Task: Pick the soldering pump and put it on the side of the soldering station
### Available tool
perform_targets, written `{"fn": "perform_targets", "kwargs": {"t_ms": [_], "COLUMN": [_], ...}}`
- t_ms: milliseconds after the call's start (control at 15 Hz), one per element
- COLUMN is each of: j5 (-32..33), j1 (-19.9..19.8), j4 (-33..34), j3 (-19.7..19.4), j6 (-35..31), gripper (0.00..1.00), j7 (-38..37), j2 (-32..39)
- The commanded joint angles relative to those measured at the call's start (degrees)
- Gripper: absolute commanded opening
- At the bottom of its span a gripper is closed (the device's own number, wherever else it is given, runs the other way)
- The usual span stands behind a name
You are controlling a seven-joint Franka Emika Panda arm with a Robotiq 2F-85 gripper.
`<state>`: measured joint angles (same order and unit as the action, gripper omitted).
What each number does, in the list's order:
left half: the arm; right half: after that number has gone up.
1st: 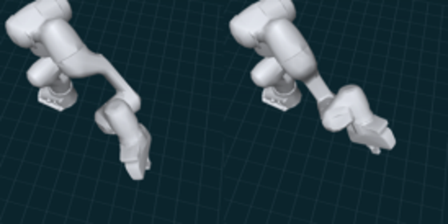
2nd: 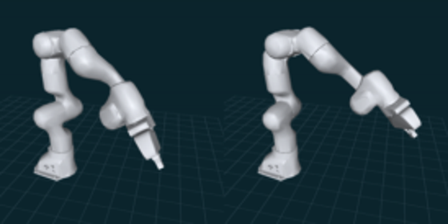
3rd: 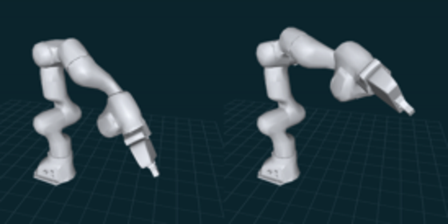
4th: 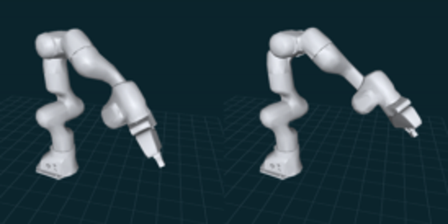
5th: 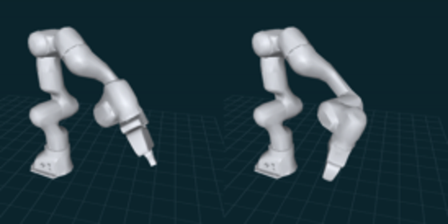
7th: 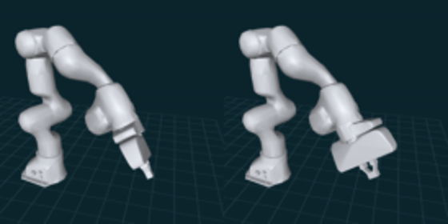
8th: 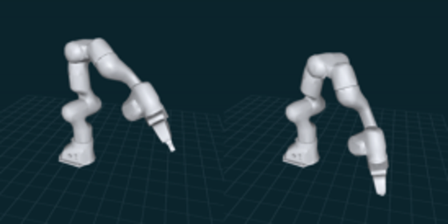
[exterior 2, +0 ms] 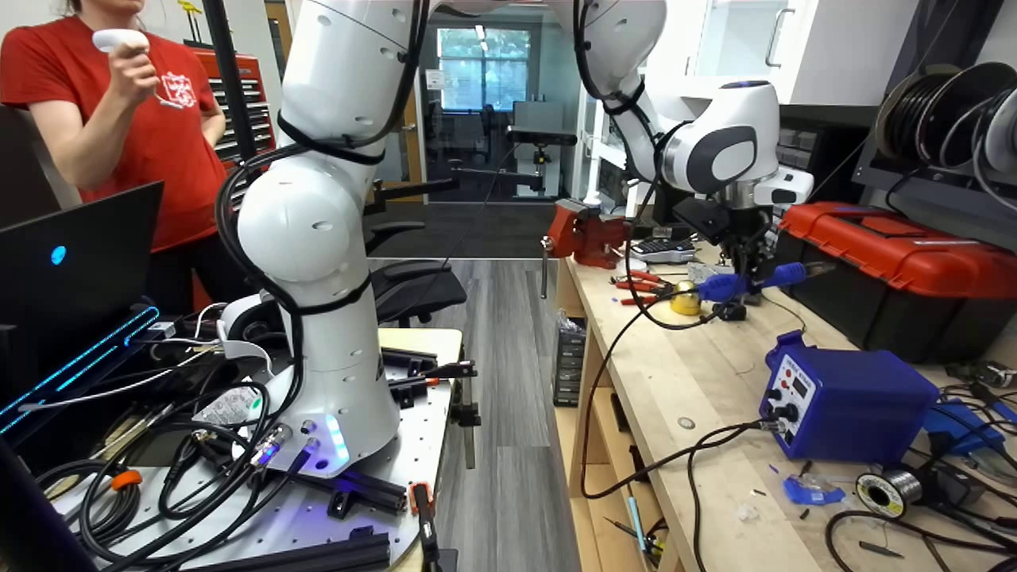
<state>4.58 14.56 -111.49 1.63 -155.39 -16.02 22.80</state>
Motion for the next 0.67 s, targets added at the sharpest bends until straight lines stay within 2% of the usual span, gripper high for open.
{"fn": "perform_targets", "kwargs": {"t_ms": [0, 600], "j5": [3.5, 9.1], "j1": [1.4, 1.0], "j4": [-3.8, -6.5], "j3": [-3.1, -7.5], "j6": [-1.5, -0.7], "gripper": [0.16, 0.16], "j7": [-4.7, -11.0], "j2": [-4.4, -7.0]}}
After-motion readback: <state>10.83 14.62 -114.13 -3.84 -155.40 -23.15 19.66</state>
